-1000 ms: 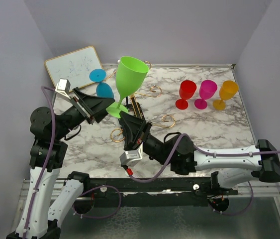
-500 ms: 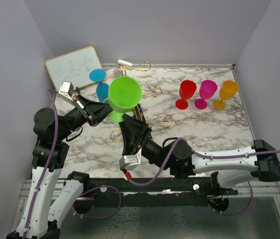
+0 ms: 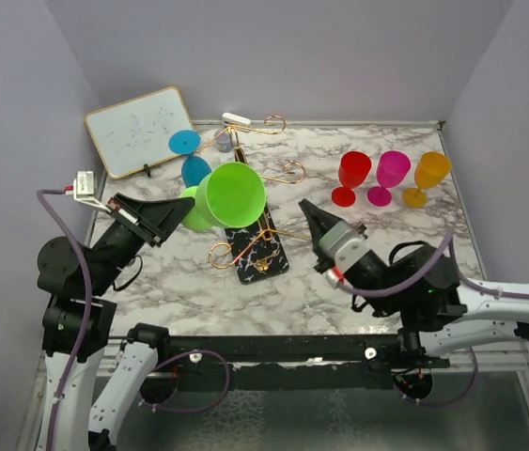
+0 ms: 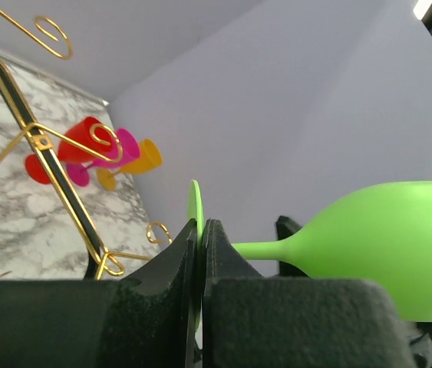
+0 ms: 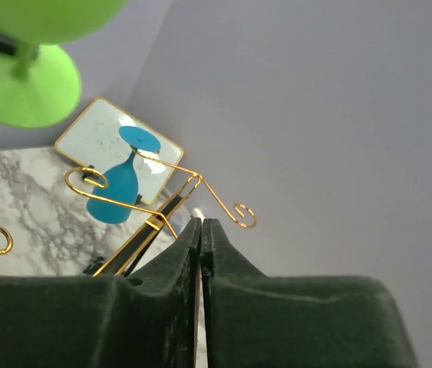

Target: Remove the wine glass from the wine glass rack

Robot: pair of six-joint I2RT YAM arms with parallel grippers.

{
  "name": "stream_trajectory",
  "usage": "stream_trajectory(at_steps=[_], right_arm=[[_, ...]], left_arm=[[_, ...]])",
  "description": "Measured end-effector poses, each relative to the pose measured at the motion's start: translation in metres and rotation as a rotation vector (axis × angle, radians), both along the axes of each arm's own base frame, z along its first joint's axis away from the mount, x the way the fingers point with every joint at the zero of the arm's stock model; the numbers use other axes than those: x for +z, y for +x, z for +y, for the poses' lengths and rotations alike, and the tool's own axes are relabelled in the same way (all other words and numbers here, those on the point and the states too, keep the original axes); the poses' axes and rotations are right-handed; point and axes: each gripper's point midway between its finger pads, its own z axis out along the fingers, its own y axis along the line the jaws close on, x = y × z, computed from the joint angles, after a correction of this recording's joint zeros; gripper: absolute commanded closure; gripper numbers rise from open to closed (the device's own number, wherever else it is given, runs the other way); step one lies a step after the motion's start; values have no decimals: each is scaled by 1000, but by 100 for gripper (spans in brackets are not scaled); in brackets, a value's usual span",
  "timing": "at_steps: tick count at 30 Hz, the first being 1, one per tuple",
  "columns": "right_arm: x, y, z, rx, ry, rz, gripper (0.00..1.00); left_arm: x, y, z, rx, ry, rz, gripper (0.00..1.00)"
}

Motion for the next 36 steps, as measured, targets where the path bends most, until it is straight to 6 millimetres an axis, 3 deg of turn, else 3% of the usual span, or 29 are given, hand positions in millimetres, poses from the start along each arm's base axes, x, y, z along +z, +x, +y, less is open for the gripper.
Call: stream_trajectory(at_steps=[3,7,10,12,14,17,22,25,32,36], right_arm=[[27,6,-16,-37,113,143,99],[57,22,-22,-97,195,292,99],[73,57,-22,-157,224,392,97],[80,73,-20,-160,242,457,84],[87,74,-6,-88,253,548,66],[97,43,23,142,254,667,52],[89,-6,39,393,201,809,48],[77,-18,44,442,157,865,48],[29,-17,62,407,50,971,48],[14,-15,67,386,21,995,48]], left_arm=[[0,-8,14,87,69,-62,100],[-12,-19,29,171,154,-88,100],[-27,-21,37,215,213,-69,100],[-36,-21,41,236,250,-52,100],[-47,-19,44,251,288,-25,100],[-59,-16,47,257,340,11,100],[-61,-12,49,262,380,14,100],[-61,-12,49,263,386,10,100],[-60,-12,49,262,388,8,100],[-59,-12,49,263,386,1,100]])
